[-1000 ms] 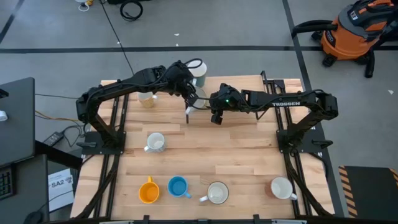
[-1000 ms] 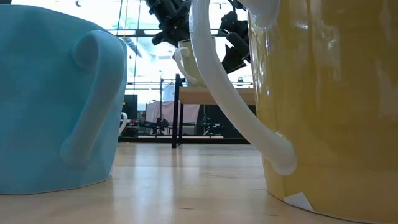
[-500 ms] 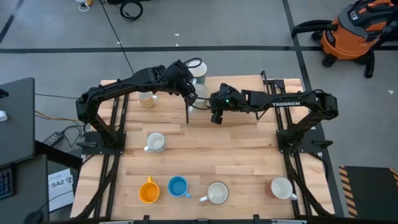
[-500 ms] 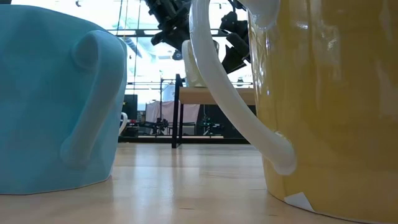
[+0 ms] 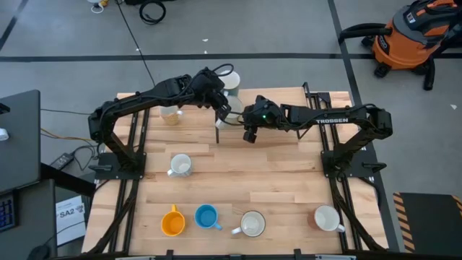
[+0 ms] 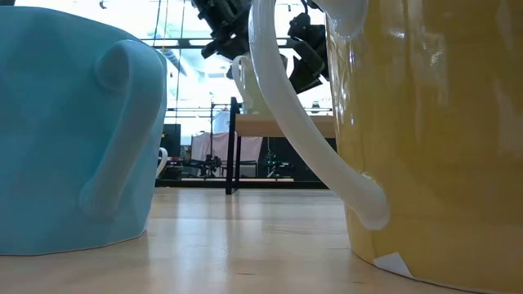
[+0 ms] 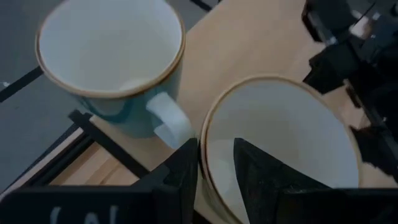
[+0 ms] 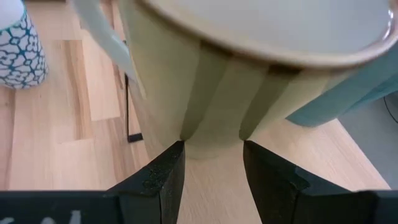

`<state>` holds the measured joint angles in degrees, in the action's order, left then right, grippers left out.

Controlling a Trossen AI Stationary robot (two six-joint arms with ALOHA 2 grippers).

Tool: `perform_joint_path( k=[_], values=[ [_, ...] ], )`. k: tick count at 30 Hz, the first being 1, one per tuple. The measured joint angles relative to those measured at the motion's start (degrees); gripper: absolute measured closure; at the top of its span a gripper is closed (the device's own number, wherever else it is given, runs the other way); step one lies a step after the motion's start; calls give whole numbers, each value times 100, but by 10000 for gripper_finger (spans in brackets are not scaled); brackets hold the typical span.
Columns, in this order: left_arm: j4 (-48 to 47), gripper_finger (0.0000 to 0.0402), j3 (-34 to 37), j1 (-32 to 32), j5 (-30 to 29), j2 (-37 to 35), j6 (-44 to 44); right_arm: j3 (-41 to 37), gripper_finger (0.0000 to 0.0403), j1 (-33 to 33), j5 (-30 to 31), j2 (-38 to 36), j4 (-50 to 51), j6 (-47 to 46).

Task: Place coffee mugs
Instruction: Put the green mug on the shelf

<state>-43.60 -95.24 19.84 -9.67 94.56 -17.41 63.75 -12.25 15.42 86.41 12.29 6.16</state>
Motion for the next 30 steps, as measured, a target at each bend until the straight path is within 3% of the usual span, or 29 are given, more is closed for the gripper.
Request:
perform_joint_path(
  k=[13,24,30],
  values=[
    [49,292,0,-2,11,-7,190,0,233,0,14,0,-28,-1],
    [51,290,0,-2,-341,-7,219,0,233,-2,15,-2,-41,-1],
    [61,253,0,-9,-397,-7,219,0,233,-2,15,-2,-29,-1]
  ],
)
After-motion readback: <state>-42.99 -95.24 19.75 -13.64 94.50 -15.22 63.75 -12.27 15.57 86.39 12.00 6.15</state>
